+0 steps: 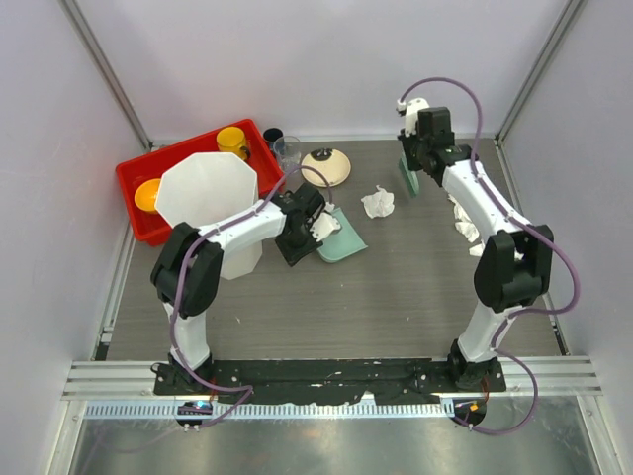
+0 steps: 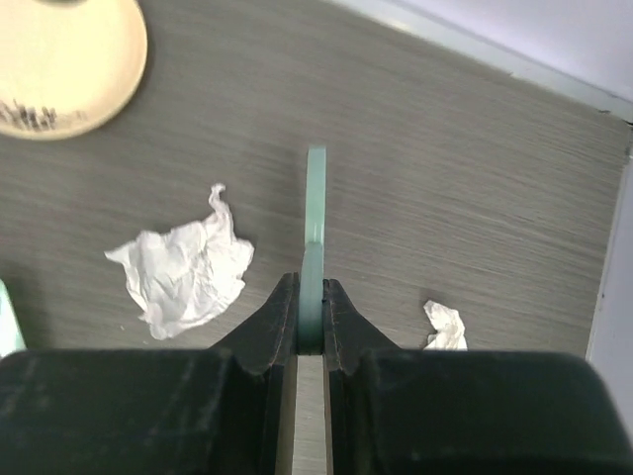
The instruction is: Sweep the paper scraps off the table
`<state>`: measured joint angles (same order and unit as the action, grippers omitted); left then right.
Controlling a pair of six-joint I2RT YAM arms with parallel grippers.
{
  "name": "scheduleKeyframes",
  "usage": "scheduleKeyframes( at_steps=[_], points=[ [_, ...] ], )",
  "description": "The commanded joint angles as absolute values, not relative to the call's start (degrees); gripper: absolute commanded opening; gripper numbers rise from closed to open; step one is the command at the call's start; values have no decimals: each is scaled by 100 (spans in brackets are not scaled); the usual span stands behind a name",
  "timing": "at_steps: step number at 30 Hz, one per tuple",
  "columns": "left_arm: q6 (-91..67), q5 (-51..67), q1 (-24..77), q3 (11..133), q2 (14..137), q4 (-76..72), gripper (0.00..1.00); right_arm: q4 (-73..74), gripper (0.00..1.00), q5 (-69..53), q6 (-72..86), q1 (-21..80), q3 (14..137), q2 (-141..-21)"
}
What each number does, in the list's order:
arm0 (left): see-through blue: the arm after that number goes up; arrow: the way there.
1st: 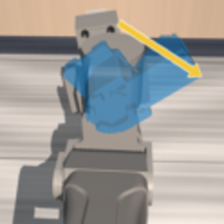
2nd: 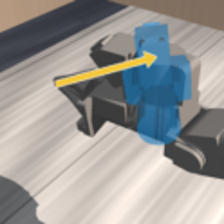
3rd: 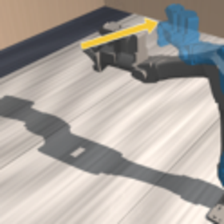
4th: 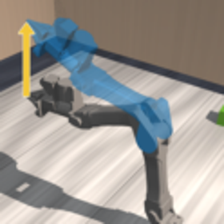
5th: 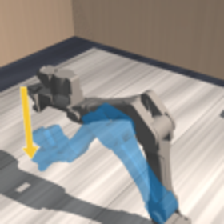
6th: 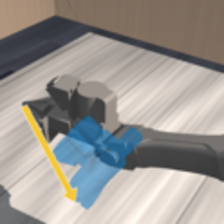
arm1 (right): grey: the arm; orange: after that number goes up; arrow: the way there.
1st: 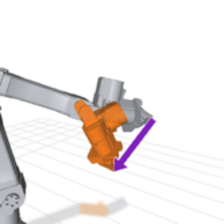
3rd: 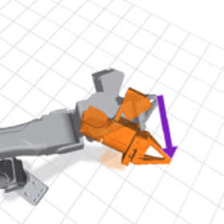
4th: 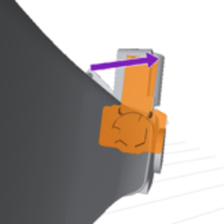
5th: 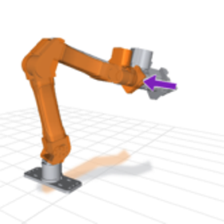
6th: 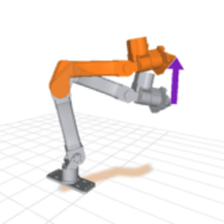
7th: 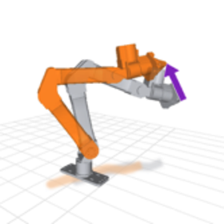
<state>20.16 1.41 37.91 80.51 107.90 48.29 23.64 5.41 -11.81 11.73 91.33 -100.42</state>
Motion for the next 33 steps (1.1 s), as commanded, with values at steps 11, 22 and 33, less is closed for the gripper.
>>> scheduleKeyframes(
  at_steps=[11,22,33],
  points=[
    [2302,-571,3771,9711,12093,5704,0,2382,1,-1254,-1724,1608,8685,-10039],
    [2312,-150,3771,9888,12279,5564,0,1741,1,-2584,509,1617,7832,-9212],
    [2197,658,3735,9264,11154,4799,0,2259,1,-589,212,1626,8068,-7964]
  ],
)
